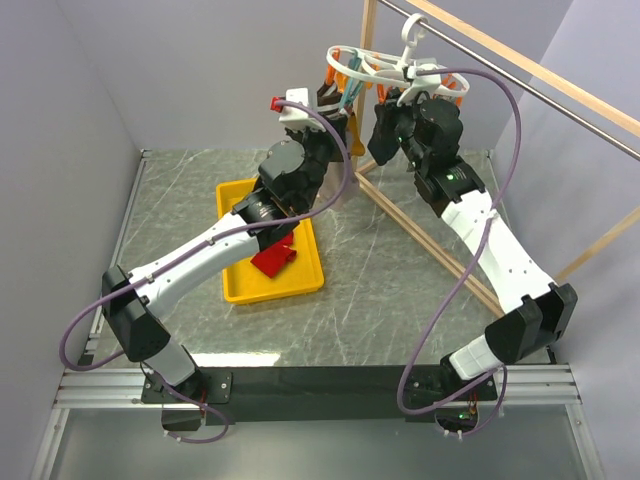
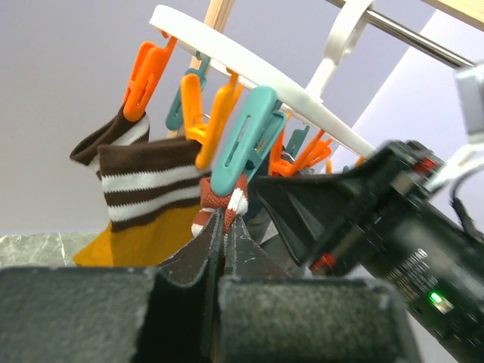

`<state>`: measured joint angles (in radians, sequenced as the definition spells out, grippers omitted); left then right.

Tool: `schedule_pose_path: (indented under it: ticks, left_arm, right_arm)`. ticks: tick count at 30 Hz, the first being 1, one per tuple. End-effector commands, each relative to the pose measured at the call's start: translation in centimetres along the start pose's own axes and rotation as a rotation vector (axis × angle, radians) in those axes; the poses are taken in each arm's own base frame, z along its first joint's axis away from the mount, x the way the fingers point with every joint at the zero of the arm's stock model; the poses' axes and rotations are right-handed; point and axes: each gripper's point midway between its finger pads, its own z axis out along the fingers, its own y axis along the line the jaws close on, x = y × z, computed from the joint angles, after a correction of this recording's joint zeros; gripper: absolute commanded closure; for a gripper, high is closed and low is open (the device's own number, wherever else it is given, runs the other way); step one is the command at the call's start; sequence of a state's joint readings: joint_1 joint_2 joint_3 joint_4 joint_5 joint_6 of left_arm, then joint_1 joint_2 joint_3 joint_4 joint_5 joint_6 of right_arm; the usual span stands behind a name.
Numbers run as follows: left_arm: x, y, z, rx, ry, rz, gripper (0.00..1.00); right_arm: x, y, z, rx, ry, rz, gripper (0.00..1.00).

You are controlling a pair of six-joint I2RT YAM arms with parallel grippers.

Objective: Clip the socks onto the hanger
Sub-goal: Open the clamp at the hanger.

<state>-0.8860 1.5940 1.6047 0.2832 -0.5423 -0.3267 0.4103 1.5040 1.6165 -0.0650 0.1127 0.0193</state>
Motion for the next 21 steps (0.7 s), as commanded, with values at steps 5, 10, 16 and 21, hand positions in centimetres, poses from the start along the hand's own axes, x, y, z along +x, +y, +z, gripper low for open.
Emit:
schedule_pose_path:
  ticks: [5,10,16,21]
  left_arm:
    - [-3.7,-0.3,-1.4,0.063,-0.031,-0.042,0.80]
    - [-3.0,-2.7,-3.4,0.234,0.040,-0.057,0.54]
    - [-4.1,-6.2,-7.7,0.493,0.077,-0.155,0.34]
    - [-5.1,-8.5,-7.6,0.583,0.077,-0.186,0.37]
  right_arm:
    - [-5.5,0.9,-3.2,-0.085,-0.149,0.050,0.85]
    - [-4.8,1.1,-3.8,-0.097,-0.084,0.074,0.91]
    - [-4.5,1.8,-5.1,-0.144,-0.044,0.066,0.93]
    - [-4.6,2.5,-5.8,-0.194,-0.040,0.065,0.93]
